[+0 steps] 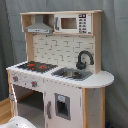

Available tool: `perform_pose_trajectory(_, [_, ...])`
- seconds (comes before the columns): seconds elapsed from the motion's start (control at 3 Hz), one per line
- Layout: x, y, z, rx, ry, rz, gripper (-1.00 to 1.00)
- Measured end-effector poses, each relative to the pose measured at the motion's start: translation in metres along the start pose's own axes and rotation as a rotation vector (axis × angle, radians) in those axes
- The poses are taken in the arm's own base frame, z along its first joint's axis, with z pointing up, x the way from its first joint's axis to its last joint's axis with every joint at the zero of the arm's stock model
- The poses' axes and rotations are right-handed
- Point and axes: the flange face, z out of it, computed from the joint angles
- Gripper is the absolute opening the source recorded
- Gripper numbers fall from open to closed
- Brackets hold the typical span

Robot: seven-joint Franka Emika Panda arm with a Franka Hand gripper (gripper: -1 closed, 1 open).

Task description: Play with the kitchen

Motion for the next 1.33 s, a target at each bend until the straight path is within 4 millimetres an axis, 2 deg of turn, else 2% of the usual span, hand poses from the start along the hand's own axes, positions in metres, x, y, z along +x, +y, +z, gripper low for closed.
perform_pose_trajectory(0.67, [-0.021, 0.014, 0.025, 0.201, -0.098, -0.084, 1.00])
perform_pose_trajectory(1.0, [-0.026, 0.017, 0.047, 0.329, -0.113, -0.117, 1.00])
perform_pose_trajectory(1.33, [-0.024, 0.018, 0.082, 0.471, -0.113, -0.149, 1.00])
